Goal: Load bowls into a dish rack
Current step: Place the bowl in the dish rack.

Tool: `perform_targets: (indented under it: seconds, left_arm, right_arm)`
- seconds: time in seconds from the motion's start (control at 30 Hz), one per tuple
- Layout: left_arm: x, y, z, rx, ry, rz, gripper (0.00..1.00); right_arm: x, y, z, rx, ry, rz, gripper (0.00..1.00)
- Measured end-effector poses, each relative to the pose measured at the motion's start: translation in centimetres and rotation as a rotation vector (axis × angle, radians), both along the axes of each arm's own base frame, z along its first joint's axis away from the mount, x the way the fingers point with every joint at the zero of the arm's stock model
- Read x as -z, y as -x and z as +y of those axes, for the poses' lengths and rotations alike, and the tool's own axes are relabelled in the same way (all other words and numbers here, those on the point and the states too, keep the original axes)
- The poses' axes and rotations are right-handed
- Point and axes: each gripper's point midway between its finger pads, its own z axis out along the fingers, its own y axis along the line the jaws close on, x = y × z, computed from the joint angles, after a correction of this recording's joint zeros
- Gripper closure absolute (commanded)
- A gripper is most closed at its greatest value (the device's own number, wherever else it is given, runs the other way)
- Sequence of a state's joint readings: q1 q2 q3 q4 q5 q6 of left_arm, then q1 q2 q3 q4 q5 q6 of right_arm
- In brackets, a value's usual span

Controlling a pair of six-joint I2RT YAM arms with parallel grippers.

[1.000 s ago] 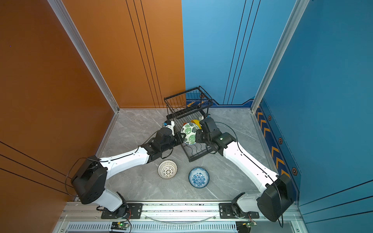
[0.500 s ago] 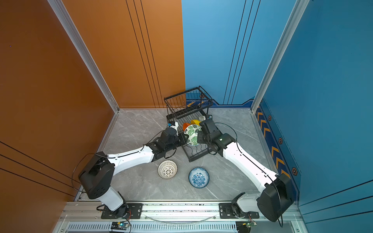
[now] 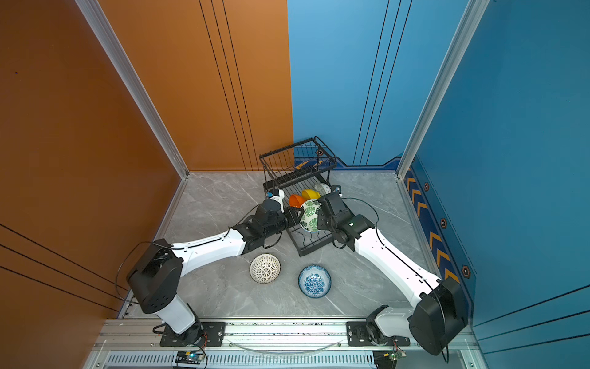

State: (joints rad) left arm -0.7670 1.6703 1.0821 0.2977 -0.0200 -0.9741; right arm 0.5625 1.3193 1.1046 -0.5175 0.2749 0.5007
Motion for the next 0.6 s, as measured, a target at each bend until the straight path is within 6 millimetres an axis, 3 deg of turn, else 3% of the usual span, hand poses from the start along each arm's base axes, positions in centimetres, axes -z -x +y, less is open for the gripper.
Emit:
perform_targets:
  seconds: [0.2,0.37,0.6]
  left_arm:
    - [-0.5,-0.1,-0.2,0.002,0.021,-0.006,0.29]
    - [-0.3,0.2,0.1,0.002,0.020,-0.009,0.04]
    - [0.6,2.2,2.6,-0.005,-0.018,0.006,0.02]
  right_arm:
    - [0.5,0.0,-1.3,0.034,0.061,-0.003,1.00]
    - [0.3,-0.6,-3.7,0.090,0.161,-0.031,1.00]
    - [1.0,-1.9,-7.0,0.159,0.453,-0.050,1.00]
